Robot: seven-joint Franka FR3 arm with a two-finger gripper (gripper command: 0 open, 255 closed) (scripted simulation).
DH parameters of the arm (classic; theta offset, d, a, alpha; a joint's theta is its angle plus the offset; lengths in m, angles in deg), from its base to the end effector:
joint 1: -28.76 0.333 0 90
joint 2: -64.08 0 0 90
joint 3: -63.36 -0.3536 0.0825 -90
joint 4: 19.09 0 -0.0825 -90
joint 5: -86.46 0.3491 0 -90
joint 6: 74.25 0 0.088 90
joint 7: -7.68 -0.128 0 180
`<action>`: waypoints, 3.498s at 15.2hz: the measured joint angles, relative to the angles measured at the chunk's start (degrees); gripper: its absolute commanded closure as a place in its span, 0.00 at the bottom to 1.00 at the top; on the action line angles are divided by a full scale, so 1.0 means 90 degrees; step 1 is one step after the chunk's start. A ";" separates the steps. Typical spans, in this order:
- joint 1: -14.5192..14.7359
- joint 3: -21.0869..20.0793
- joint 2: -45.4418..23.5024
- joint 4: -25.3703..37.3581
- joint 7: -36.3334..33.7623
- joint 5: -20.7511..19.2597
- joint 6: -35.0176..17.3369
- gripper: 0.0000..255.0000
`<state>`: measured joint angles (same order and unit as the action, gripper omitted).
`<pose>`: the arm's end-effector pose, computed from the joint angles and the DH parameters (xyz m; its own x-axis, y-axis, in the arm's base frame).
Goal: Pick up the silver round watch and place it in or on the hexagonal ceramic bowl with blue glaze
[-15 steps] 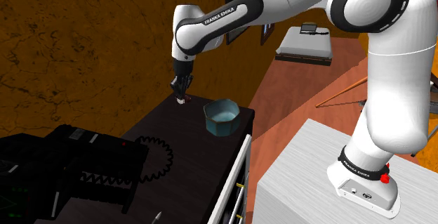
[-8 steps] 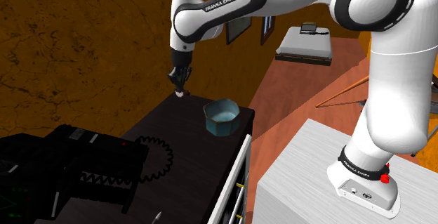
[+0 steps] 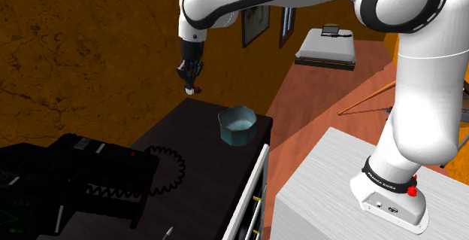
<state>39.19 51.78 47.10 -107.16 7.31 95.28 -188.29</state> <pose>0.6013 0.2381 0.5284 0.9452 0.2889 0.1520 0.3163 -0.9258 -0.2070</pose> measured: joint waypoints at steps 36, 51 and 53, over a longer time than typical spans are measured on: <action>-0.0072 0.0009 0.3527 -0.5078 0.0804 0.1040 -0.1492 1.00; -0.0107 0.0072 0.3730 -0.4885 0.0778 0.0995 -0.1101 0.00; -0.0146 0.0146 0.3859 -0.4726 0.0797 0.0959 -0.0797 0.00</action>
<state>37.87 53.09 81.82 -149.70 14.49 103.91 -195.46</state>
